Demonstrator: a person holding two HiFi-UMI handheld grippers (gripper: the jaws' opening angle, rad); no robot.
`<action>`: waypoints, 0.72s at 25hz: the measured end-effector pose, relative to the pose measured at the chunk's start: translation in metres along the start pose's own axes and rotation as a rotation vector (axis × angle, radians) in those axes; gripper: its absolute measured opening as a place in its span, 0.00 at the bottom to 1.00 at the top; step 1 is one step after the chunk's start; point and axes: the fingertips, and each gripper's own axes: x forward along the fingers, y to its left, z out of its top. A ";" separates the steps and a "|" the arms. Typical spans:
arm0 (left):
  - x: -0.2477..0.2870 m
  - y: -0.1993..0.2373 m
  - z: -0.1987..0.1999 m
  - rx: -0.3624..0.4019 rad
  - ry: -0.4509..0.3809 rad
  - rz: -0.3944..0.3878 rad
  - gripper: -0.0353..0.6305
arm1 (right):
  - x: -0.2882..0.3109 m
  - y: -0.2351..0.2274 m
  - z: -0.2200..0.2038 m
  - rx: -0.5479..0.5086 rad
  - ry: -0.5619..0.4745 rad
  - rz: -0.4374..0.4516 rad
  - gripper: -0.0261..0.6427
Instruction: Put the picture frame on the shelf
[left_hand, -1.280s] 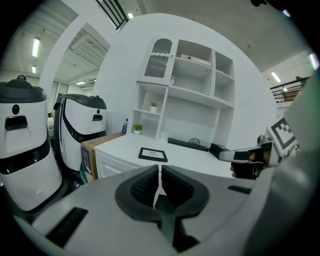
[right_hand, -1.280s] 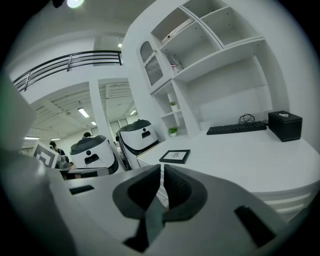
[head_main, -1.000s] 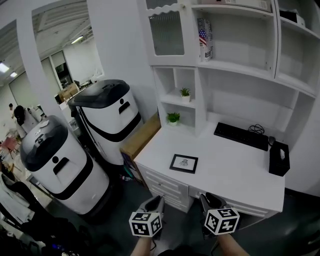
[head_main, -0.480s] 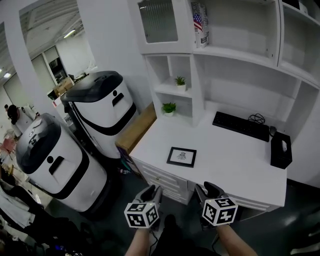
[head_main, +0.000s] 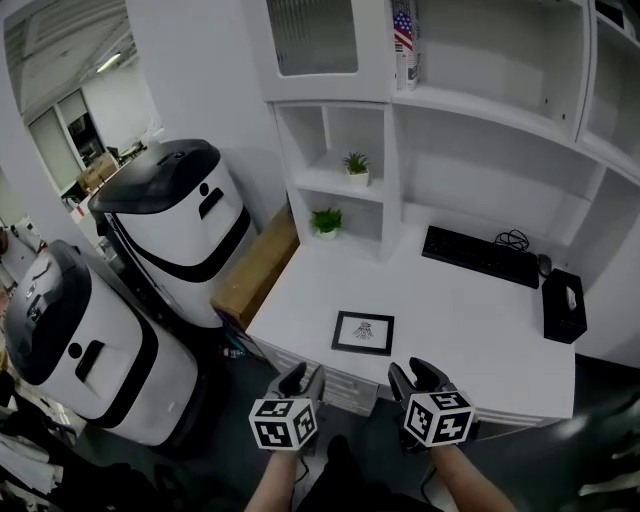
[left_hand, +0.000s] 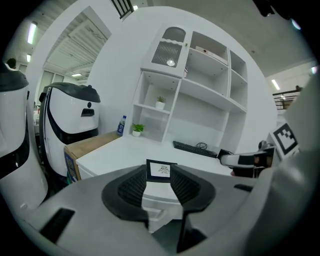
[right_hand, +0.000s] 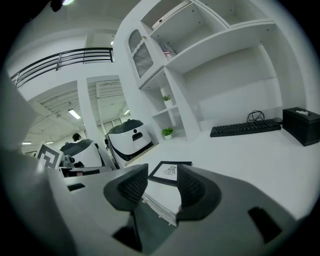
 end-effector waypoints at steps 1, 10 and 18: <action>0.007 0.005 0.003 0.005 0.006 -0.009 0.24 | 0.008 -0.001 0.001 0.004 0.003 -0.013 0.28; 0.064 0.042 0.025 0.025 0.067 -0.094 0.25 | 0.057 -0.014 0.011 0.044 0.021 -0.141 0.30; 0.097 0.056 0.038 0.034 0.105 -0.173 0.25 | 0.077 -0.025 0.011 0.069 0.041 -0.237 0.32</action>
